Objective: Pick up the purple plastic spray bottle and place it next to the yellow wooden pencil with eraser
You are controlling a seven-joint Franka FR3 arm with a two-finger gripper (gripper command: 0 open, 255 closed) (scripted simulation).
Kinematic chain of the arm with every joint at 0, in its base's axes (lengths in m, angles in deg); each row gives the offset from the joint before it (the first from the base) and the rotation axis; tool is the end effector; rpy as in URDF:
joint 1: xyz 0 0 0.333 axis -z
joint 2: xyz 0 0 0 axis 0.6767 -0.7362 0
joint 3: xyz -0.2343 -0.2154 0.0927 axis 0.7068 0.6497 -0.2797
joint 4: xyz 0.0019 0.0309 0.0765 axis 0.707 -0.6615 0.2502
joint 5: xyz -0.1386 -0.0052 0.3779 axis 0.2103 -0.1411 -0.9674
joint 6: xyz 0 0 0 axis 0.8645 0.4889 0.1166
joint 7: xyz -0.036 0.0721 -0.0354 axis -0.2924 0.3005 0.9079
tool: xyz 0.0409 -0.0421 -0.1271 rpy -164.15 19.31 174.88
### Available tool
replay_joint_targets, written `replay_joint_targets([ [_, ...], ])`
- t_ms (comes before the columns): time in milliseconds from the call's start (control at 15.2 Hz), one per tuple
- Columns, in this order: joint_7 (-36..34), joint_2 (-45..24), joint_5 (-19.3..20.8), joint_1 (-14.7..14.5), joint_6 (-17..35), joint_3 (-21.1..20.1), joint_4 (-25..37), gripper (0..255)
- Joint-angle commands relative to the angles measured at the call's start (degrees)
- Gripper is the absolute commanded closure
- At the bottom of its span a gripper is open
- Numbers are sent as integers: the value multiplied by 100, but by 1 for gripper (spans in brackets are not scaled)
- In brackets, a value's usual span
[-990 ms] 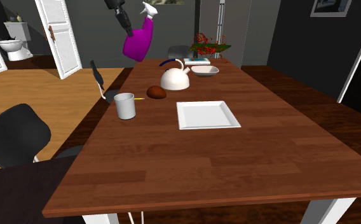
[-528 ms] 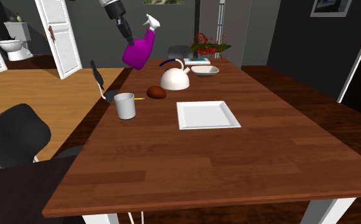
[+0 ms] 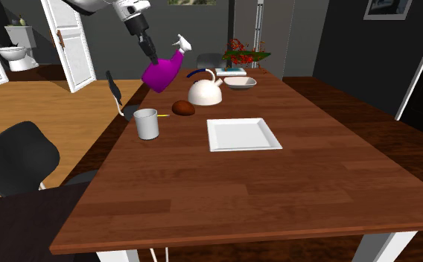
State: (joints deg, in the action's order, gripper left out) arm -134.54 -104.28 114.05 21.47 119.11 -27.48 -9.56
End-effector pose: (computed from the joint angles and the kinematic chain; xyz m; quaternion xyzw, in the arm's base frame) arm 0.4653 0.5558 0.4501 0.9783 -0.0866 0.1877 0.0126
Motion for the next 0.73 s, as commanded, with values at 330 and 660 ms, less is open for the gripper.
replay_joint_targets([
  [330,-223,-113,153,36,400,78,-361,255],
  [660,-390,-222,286,36,665,149,-575,255],
])
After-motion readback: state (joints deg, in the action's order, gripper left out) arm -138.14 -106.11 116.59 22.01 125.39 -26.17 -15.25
